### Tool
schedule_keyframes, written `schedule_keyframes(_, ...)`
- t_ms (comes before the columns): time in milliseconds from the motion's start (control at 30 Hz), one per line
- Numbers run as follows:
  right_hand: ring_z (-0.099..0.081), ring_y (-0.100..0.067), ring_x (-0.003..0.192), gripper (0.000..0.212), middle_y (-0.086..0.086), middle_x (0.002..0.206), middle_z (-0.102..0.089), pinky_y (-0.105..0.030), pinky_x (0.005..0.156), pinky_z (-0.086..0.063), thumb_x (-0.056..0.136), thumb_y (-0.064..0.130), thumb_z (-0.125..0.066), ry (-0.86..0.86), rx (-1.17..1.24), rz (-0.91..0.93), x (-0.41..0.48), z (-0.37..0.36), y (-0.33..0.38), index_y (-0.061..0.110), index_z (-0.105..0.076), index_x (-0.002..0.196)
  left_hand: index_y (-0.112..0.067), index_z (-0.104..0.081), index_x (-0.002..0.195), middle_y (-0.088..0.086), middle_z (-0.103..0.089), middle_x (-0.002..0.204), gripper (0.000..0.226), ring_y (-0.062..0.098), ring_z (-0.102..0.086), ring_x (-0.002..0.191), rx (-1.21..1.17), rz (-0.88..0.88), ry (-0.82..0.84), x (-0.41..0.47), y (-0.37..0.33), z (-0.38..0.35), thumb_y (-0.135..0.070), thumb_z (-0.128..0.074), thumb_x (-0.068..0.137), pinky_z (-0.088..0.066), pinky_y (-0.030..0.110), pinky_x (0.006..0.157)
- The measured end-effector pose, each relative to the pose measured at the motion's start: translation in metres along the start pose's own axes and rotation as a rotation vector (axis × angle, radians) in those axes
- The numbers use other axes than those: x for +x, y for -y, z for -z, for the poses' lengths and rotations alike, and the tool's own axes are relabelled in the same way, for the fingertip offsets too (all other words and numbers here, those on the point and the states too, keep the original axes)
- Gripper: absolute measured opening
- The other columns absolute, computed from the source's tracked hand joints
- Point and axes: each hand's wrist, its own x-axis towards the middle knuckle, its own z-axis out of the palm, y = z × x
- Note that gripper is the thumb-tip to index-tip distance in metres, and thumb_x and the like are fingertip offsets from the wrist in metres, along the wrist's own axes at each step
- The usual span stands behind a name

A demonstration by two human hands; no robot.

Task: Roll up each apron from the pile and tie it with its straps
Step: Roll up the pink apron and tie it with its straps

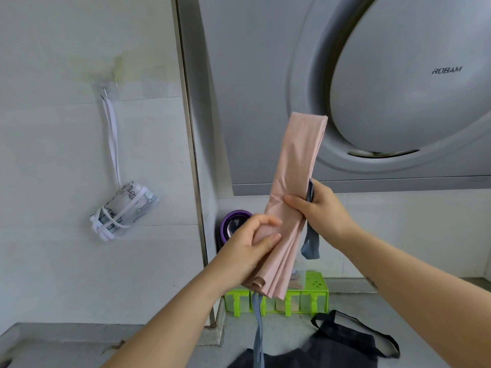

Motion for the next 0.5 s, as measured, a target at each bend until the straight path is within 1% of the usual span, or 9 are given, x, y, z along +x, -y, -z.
schedule_keyframes(67, -0.058, 0.008, 0.068, 0.024, 0.010, 0.081, -0.064, -0.008, 0.064, -0.044, 0.090, -0.002, -0.057, 0.041, -0.099, 0.131, -0.002, 0.003, 0.000, 0.022, -0.059, 0.087, -0.030, -0.065, 0.101, -0.008, -0.065, 0.103, 0.013, 0.004, -0.059, 0.094, -0.085, 0.055, 0.054, -0.004, -0.001, 0.000, -0.024, -0.059, 0.092, -0.047, 0.022, 0.085)
schedule_keyframes(133, -0.057, 0.013, 0.067, 0.036, 0.015, 0.079, -0.063, -0.005, 0.063, -0.041, 0.090, -0.008, -0.053, 0.094, -0.151, 0.199, -0.002, 0.007, 0.000, 0.027, -0.060, 0.083, -0.021, -0.069, 0.096, -0.007, -0.067, 0.092, 0.016, 0.006, -0.059, 0.085, -0.222, 0.115, 0.069, -0.006, -0.003, 0.004, -0.027, -0.060, 0.084, -0.047, 0.021, 0.077)
schedule_keyframes(200, -0.057, 0.016, 0.075, 0.050, 0.017, 0.084, -0.064, -0.005, 0.069, -0.041, 0.087, -0.016, -0.047, 0.148, -0.198, 0.237, -0.001, 0.009, 0.001, 0.031, -0.062, 0.086, -0.020, -0.074, 0.085, -0.003, -0.068, 0.085, 0.021, 0.009, -0.059, 0.078, -0.364, 0.182, 0.042, -0.007, -0.006, 0.008, -0.034, -0.059, 0.079, -0.046, 0.024, 0.071)
schedule_keyframes(267, -0.057, 0.014, 0.090, 0.062, 0.015, 0.097, -0.066, -0.006, 0.080, -0.041, 0.077, -0.025, -0.041, 0.205, -0.242, 0.275, 0.001, 0.007, 0.000, 0.028, -0.066, 0.097, -0.019, -0.076, 0.076, 0.005, -0.070, 0.085, 0.034, 0.016, -0.063, 0.074, -0.481, 0.275, 0.020, -0.007, -0.008, 0.011, -0.038, -0.051, 0.088, -0.049, 0.029, 0.068)
schedule_keyframes(300, -0.057, 0.009, 0.099, 0.067, 0.012, 0.104, -0.065, -0.006, 0.085, -0.040, 0.072, -0.027, -0.037, 0.233, -0.250, 0.280, 0.001, 0.007, 0.000, 0.025, -0.067, 0.103, -0.016, -0.076, 0.077, 0.010, -0.071, 0.088, 0.041, 0.018, -0.065, 0.073, -0.540, 0.326, 0.009, -0.006, -0.008, 0.013, -0.038, -0.046, 0.095, -0.053, 0.028, 0.065)
schedule_keyframes(367, -0.054, -0.001, 0.110, 0.075, 0.006, 0.115, -0.062, -0.006, 0.090, -0.038, 0.065, -0.029, -0.032, 0.269, -0.276, 0.280, 0.001, 0.007, -0.003, 0.023, -0.067, 0.107, -0.009, -0.070, 0.102, 0.016, -0.069, 0.103, 0.033, 0.021, -0.069, 0.081, -0.662, 0.361, 0.045, -0.008, -0.011, 0.017, -0.035, -0.050, 0.093, -0.055, 0.027, 0.065)
schedule_keyframes(400, -0.052, -0.002, 0.111, 0.079, 0.005, 0.116, -0.060, -0.005, 0.089, -0.038, 0.061, -0.029, -0.030, 0.280, -0.306, 0.300, 0.001, 0.006, -0.005, 0.023, -0.068, 0.107, -0.008, -0.064, 0.116, 0.016, -0.067, 0.111, 0.043, 0.022, -0.068, 0.090, -0.734, 0.377, 0.075, -0.008, -0.013, 0.019, -0.042, -0.056, 0.090, -0.056, 0.028, 0.071)
schedule_keyframes(433, -0.052, -0.002, 0.111, 0.082, 0.006, 0.117, -0.058, -0.004, 0.087, -0.038, 0.058, -0.029, -0.028, 0.289, -0.339, 0.327, 0.000, 0.006, -0.008, 0.023, -0.068, 0.107, -0.006, -0.060, 0.122, 0.014, -0.066, 0.113, 0.060, 0.023, -0.066, 0.095, -0.791, 0.412, 0.106, -0.009, -0.014, 0.022, -0.055, -0.055, 0.086, -0.055, 0.030, 0.076)
schedule_keyframes(500, -0.050, -0.001, 0.109, 0.086, 0.012, 0.116, -0.055, -0.002, 0.082, -0.039, 0.056, -0.030, -0.028, 0.294, -0.366, 0.353, -0.001, 0.003, -0.012, 0.028, -0.067, 0.106, -0.005, -0.067, 0.108, 0.011, -0.065, 0.098, 0.074, 0.021, -0.064, 0.082, -0.815, 0.476, 0.139, -0.012, -0.016, 0.029, -0.070, -0.048, 0.078, -0.051, 0.029, 0.069)
